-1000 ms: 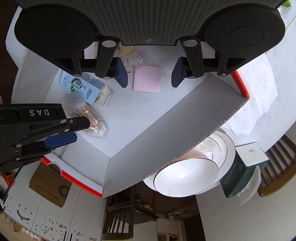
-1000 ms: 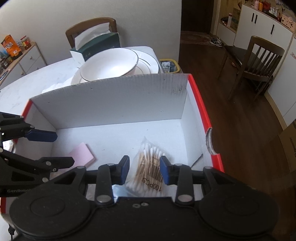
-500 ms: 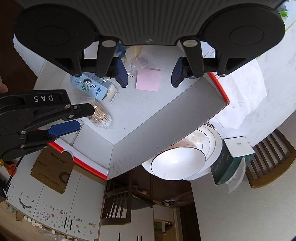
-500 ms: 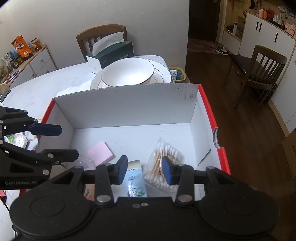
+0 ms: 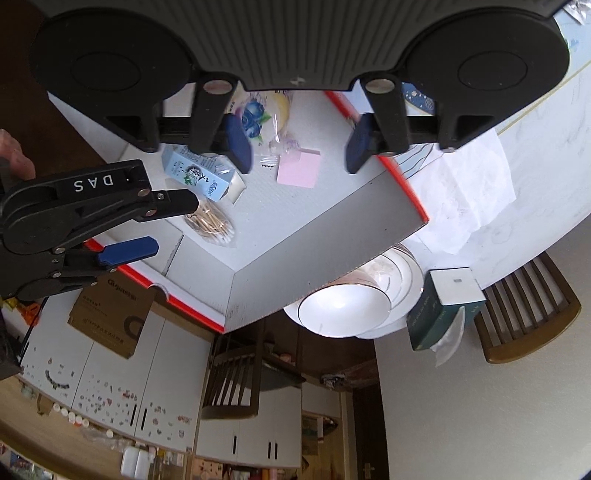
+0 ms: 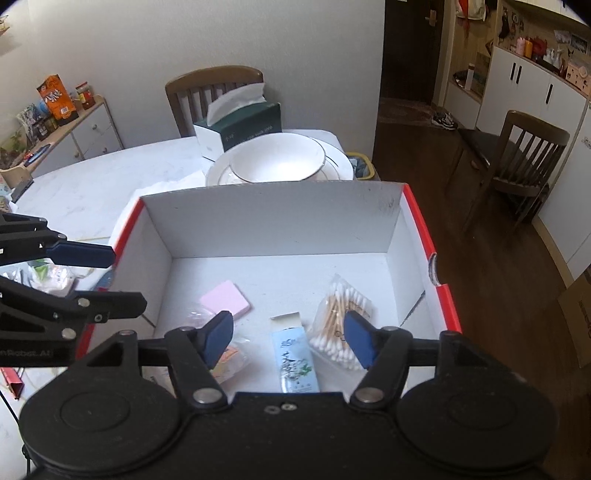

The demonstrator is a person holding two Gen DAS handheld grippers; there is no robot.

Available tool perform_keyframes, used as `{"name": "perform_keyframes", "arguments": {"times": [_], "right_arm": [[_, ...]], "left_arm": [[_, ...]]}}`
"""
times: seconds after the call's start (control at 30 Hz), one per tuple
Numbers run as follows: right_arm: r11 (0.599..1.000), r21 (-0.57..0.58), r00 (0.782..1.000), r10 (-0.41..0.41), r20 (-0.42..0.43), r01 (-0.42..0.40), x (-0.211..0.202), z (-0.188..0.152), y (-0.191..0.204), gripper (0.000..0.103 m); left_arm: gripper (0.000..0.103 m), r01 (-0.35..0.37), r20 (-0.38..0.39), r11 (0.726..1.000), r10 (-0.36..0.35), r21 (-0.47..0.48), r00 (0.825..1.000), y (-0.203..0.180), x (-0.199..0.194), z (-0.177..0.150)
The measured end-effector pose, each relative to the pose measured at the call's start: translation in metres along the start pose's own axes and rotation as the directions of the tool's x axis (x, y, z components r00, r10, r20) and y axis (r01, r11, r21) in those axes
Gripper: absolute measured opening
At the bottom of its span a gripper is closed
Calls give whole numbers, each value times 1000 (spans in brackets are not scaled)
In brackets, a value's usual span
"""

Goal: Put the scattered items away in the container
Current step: 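Withdraw both grippers from the box toward the remaining items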

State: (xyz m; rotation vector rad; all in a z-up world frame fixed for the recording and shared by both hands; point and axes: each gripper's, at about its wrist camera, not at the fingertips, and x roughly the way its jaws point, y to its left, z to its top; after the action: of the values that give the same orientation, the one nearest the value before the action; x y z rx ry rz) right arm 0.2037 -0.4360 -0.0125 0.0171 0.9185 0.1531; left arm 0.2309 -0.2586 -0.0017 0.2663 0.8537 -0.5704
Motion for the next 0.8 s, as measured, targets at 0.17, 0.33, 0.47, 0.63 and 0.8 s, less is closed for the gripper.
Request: {"name": "perform_keyframes", "arguments": {"times": [0.17, 0.33, 0.47, 0.63, 0.8], "right_arm": [[1000, 7, 1000, 8, 19, -8, -9, -4, 12, 76], [1000, 1, 999, 25, 40, -25, -17, -7, 33, 84], [999, 2, 998, 46, 53, -46, -22, -9, 54, 87], [997, -22, 995, 73, 67, -72, -29, -12, 90, 90], [995, -40, 993, 97, 70, -94, -31, -11, 124, 92]], "left_arm": [[67, -7, 45, 1000, 7, -17, 999, 8, -22, -15], [70, -19, 74, 998, 23, -57, 997, 24, -44, -33], [79, -37, 93, 996, 45, -84, 995, 41, -64, -52], [80, -64, 122, 992, 77, -108, 990, 63, -90, -78], [83, -82, 138, 985, 103, -154, 985, 88, -112, -104]]}}
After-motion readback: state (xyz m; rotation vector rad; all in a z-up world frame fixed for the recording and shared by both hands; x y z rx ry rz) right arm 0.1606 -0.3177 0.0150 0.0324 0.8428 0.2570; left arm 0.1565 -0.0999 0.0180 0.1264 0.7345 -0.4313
